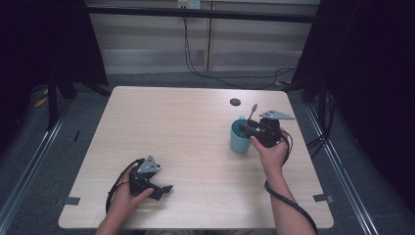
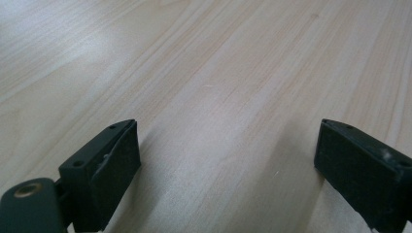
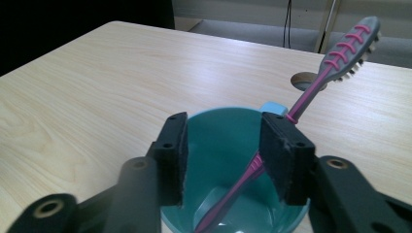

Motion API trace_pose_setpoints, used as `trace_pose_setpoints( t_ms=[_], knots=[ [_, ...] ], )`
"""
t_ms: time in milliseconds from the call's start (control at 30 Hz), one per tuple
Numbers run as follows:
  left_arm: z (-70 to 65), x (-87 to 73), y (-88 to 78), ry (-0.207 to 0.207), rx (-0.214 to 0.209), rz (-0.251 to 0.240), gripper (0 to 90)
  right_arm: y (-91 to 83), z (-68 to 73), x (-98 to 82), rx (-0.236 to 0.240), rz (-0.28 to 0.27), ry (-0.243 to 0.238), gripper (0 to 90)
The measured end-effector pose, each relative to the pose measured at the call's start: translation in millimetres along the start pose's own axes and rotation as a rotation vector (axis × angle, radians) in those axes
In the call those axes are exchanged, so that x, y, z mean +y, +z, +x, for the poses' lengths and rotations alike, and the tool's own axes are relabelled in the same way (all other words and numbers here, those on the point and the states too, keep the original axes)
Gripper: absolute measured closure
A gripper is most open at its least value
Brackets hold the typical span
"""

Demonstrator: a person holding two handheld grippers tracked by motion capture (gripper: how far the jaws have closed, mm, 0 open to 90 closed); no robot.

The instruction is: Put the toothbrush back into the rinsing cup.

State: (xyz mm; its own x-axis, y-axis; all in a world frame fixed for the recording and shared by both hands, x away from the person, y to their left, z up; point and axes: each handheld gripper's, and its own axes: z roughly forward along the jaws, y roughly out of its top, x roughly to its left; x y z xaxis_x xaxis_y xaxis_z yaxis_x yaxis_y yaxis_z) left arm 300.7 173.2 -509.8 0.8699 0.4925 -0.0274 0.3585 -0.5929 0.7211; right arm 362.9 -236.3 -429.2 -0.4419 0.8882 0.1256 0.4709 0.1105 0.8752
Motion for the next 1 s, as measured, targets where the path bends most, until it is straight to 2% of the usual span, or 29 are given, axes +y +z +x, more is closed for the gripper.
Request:
trace_pose_setpoints(
  t_ms=[467, 633, 700, 1000],
  knots=[
    [0.0, 0.0, 0.0, 0.000, 0.000, 0.000, 9.1, -6.7, 7.8, 5.4, -0.003, 0.019, -0.023, 39.6],
    [0.0, 0.0, 0.0, 0.000, 0.000, 0.000, 9.1, -7.8, 10.3, 7.2, 0.009, 0.062, -0.027, 33.8],
    [0.0, 0.0, 0.0, 0.000, 0.001, 0.000, 9.1, -9.4, 12.0, 7.0, 0.009, 0.067, -0.041, 33.0],
    [-0.1, 0.0, 0.1, -0.002, 0.001, -0.002, 9.1, -14.2, 13.1, 5.7, 0.021, 0.081, -0.040, 26.8]
  ],
)
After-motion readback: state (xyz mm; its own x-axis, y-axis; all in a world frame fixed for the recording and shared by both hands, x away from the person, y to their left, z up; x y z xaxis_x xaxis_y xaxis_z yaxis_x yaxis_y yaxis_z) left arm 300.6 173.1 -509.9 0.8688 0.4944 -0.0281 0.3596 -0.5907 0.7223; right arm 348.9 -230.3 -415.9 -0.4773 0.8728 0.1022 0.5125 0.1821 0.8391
